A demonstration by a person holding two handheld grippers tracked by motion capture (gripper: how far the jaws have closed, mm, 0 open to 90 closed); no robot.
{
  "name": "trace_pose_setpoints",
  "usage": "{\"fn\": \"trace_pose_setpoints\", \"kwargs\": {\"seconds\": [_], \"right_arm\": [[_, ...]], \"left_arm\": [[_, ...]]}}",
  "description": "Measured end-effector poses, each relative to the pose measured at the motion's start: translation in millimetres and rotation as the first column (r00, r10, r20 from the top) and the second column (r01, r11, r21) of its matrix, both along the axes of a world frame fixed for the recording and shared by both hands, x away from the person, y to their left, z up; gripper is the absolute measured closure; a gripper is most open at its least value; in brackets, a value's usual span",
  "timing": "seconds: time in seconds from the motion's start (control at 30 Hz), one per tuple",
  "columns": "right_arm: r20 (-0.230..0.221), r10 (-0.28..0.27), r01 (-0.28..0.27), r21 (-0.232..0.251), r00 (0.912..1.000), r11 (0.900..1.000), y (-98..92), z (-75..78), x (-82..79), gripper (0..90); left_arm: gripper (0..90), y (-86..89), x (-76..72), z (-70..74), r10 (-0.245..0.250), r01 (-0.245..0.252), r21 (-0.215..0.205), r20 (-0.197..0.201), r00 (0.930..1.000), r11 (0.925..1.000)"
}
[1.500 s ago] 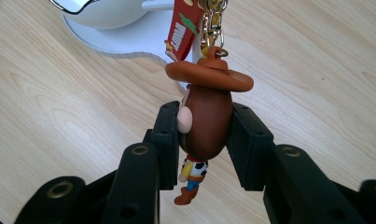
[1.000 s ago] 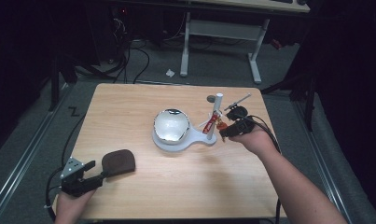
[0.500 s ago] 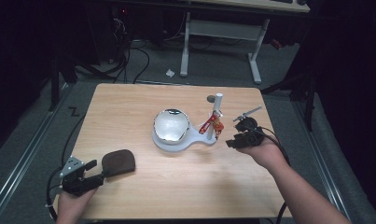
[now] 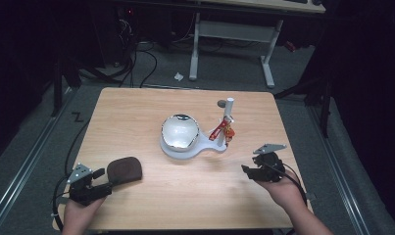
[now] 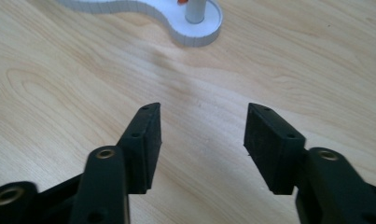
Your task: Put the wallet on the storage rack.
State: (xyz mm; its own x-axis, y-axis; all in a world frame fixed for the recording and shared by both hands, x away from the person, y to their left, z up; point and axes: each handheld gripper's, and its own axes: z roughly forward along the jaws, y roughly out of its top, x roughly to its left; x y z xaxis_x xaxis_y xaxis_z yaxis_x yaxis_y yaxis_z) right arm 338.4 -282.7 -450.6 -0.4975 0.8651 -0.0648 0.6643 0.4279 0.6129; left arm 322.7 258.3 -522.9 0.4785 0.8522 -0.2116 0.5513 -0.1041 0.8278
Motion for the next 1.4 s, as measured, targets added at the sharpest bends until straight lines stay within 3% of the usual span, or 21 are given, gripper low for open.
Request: {"fn": "trace_pose_setpoints", "kwargs": {"seconds": [0.23,0.33,0.47,0.53,0.57,0.6,0.63,0.7,0.83,0.93,1.13,1.27,1.4], "right_arm": [[0.060,-0.055,0.050,0.083,0.9967,0.995,-6.7,-35.6,-18.8,42.9],[0.090,-0.104,0.091,0.132,0.9906,0.987,-14.5,-48.5,-22.9,44.5],[0.125,-0.134,0.113,0.162,0.9831,0.980,-19.2,-62.0,-29.9,44.9],[0.173,-0.155,0.125,0.176,0.9726,0.976,-20.9,-68.5,-35.9,46.8],[0.227,-0.159,0.121,0.174,0.9608,0.977,-22.5,-72.4,-40.7,47.9],[0.235,-0.159,0.118,0.178,0.9589,0.977,-23.6,-73.4,-42.4,47.9],[0.218,-0.157,0.116,0.188,0.9631,0.975,-25.3,-72.7,-42.8,47.4],[0.231,-0.152,0.114,0.169,0.9611,0.979,-27.8,-72.2,-43.1,47.5],[0.191,-0.176,0.138,0.201,0.9657,0.970,-33.4,-75.3,-41.5,46.4],[0.191,-0.179,0.144,0.187,0.9650,0.972,-34.0,-75.9,-41.6,46.4],[0.194,-0.178,0.138,0.205,0.9648,0.969,-33.3,-72.7,-44.3,46.2],[0.195,-0.166,0.126,0.203,0.9666,0.971,-31.0,-70.8,-47.2,46.3],[0.185,-0.167,0.126,0.216,0.9685,0.968,-32.2,-71.7,-47.2,46.4]], "left_arm": [[26.4,-3.7,0.7,1.2,0.008,-0.008,0.008,0.012,0.9999,0.9999],[26.0,-3.3,-0.1,1.6,0.017,-0.017,0.015,0.020,0.9997,0.9997],[25.9,-1.7,-0.7,1.9,0.036,-0.036,0.011,0.022,0.9991,0.9993],[25.9,-0.4,-1.4,1.5,0.057,-0.057,0.010,0.012,0.9983,0.9983],[25.9,0.1,-1.8,1.3,0.062,-0.062,0.005,0.009,0.9980,0.9980],[25.9,0.8,-2.4,1.3,0.066,-0.066,0.001,0.006,0.9978,0.9978],[26.0,1.1,-2.8,1.6,0.068,-0.068,0.001,0.009,0.9977,0.9977],[26.1,1.1,-3.0,2.2,0.069,-0.069,0.007,0.011,0.9976,0.9976],[26.3,0.6,-1.9,2.7,0.065,-0.065,0.011,0.011,0.9978,0.9978],[26.9,0.1,-0.3,2.1,0.071,-0.071,0.014,0.006,0.9974,0.9974],[31.7,5.1,3.4,8.7,0.109,-0.109,-0.022,0.009,0.9940,0.9938],[45.7,3.7,14.5,15.6,0.122,-0.122,-0.011,-0.009,0.9925,0.9925],[60.2,7.1,29.6,6.0,0.167,-0.168,-0.011,-0.045,0.9849,0.9857]]}}
